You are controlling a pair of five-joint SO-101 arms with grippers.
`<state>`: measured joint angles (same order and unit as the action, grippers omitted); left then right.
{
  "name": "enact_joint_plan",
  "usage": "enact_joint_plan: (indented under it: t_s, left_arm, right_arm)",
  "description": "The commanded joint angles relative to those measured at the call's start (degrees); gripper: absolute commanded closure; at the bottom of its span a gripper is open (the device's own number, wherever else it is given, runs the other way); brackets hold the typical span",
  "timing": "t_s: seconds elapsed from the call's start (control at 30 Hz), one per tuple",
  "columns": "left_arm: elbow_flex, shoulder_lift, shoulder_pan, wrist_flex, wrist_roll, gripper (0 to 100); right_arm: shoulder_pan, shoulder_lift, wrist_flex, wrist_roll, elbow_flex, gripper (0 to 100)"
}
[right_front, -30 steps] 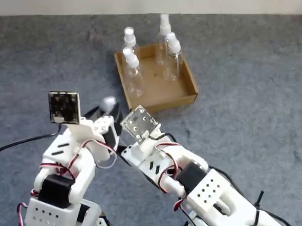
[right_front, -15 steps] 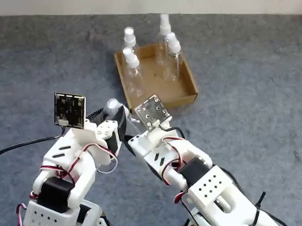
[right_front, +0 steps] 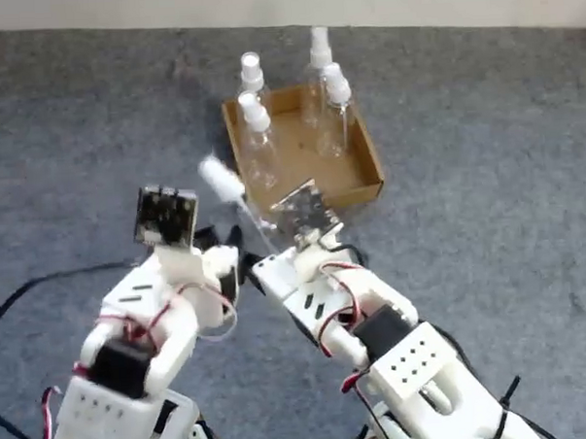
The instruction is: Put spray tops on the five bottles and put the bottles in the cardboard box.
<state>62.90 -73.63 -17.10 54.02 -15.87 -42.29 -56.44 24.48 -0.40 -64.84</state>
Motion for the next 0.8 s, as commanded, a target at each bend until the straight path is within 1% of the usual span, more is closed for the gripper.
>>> enact_joint_plan:
  t_s: [0.0,0.17,0.3,0.37,0.43,0.5,0.67,0.77]
  left_arm:
    - [-0.4,-0.4,-1.0,-0.6,0.8,99]
    - [-0.2,-0.4,-0.9,-1.4,0.8,99]
    - [-0.2,-0.4,1.1,-1.4,1.0,99]
    - [-0.2,-0.5,2.9,-1.4,3.3,99]
    - [-0.2,-0.5,5.0,-1.4,6.0,99]
    - [-0.1,-0.5,7.7,-3.8,6.7,99]
    - [3.6,-0.3,17.4,-13.7,6.9,99]
    - [5.1,0.0,18.9,-17.1,6.9,99]
  right_arm:
    - [0.3,-3.1,-6.0,-0.2,1.5,99.5]
    - [0.6,-6.4,-6.3,0.0,0.9,99.5]
    - [0.4,-7.3,-6.3,0.1,-0.7,99.5]
    - [0.3,-7.3,-6.3,2.5,-1.1,99.5]
    - [0.6,-7.3,-6.2,7.3,-1.2,99.5]
    - [0.4,-7.3,-6.2,10.4,-1.2,99.5]
    - [0.3,-7.3,-6.2,10.5,-1.2,99.5]
    - [0.2,-7.3,-6.2,10.5,-1.2,99.5]
